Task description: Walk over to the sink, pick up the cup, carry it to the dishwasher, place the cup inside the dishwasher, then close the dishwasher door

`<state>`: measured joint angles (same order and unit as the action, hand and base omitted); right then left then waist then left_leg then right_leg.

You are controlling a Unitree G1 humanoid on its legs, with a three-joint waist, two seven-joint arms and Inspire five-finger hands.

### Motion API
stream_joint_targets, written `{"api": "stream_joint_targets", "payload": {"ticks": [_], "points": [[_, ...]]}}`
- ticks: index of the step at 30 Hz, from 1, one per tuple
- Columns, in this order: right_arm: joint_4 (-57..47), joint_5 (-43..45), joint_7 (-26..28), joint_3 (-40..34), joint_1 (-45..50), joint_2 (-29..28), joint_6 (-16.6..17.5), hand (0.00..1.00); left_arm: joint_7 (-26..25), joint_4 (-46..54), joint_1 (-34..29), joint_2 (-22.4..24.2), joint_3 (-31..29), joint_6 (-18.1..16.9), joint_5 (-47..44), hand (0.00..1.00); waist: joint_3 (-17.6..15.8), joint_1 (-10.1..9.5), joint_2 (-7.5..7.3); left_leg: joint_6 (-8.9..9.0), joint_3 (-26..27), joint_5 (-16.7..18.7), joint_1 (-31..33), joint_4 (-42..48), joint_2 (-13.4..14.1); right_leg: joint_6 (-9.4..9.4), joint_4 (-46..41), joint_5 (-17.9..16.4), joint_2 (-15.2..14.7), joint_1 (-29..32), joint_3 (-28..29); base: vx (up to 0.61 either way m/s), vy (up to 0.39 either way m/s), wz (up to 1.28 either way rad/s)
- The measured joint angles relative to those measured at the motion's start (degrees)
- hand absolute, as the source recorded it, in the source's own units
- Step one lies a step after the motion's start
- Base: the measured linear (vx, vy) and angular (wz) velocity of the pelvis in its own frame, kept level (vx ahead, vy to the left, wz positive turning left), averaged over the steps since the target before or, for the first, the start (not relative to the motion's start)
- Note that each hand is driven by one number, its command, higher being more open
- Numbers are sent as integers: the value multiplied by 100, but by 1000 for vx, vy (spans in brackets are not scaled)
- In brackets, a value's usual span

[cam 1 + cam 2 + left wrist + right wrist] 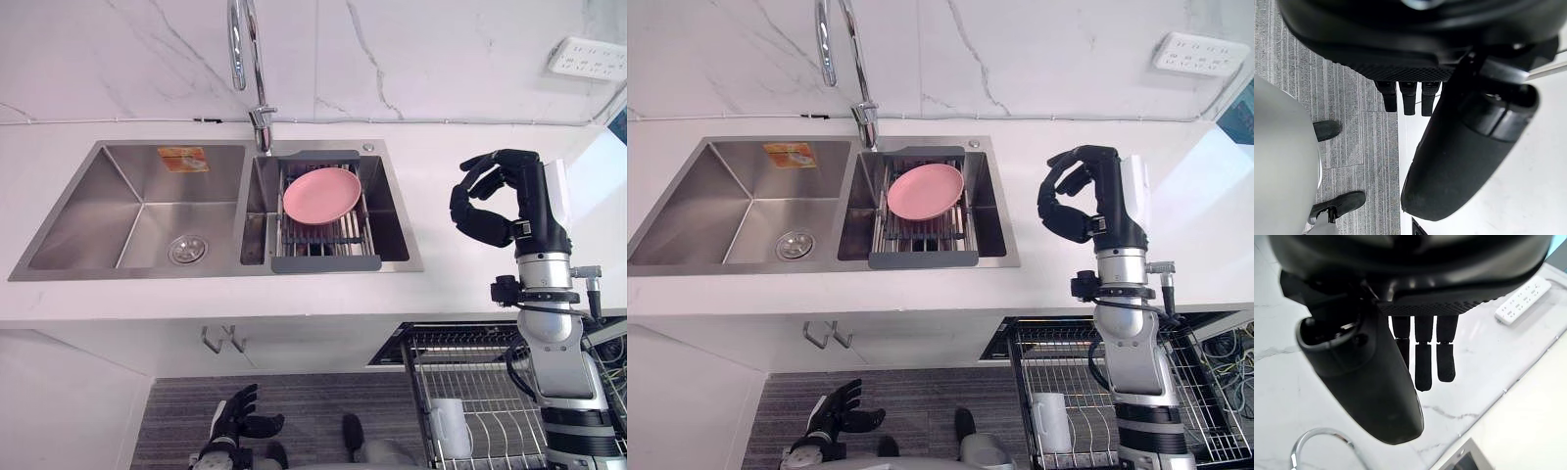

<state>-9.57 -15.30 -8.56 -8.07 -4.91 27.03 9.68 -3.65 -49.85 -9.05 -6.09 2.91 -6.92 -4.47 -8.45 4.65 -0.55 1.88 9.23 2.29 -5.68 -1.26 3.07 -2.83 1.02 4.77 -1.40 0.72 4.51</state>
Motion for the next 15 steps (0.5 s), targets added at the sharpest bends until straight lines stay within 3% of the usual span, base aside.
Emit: {"api": "stream_joint_targets", "payload": {"ticks": [7,15], "points": [[317,64,245,754,-33,382,59,90,-3,-52,-35,0,-2,-20,-2,90,26,-58,43,60,-114,15,17,48,4,-14,90,2,-20,-103,-141,-45,-4,9],[1569,58,359,1584,-790,755,49,90,-6,-60,-32,4,-21,-48,-4,90,28,-88,46,18,-426,-141,73,-64,-9,30,199,65,-52,-196,-461,-15,-12,20]]}}
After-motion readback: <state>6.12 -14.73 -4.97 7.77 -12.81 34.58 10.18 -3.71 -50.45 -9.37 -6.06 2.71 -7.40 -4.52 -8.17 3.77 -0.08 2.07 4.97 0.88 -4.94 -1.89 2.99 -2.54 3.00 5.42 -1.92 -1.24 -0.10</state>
